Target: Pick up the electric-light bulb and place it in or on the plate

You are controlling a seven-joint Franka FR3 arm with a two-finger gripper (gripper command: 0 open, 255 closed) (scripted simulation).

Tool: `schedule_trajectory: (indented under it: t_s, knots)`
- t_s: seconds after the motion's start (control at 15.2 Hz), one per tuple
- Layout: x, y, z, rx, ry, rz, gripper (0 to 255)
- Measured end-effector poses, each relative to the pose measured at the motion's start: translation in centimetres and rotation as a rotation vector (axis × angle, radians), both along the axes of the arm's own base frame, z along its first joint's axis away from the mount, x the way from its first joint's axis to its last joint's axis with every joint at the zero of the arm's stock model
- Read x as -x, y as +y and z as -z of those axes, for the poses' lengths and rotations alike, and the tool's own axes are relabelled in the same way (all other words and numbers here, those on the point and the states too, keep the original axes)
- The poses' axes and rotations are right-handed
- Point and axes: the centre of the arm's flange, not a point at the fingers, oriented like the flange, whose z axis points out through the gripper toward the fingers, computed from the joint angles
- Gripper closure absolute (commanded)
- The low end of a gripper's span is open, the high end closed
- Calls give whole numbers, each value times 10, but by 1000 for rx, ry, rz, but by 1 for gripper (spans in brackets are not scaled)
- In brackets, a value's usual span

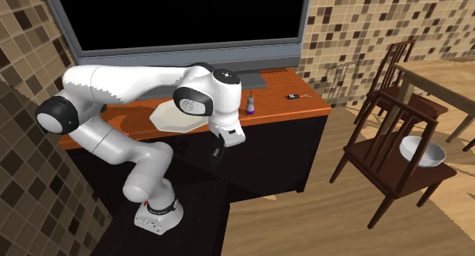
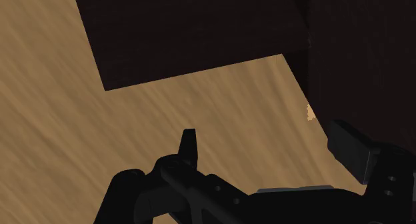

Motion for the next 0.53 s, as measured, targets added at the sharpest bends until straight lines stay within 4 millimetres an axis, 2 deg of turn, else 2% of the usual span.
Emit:
schedule_trajectory:
  t_s: [0.13, 0.53]
  knots:
    - [-2, 5, -2, -2, 0, -3, 0]
    - [-30, 66, -27, -26, -1, -35, 0]
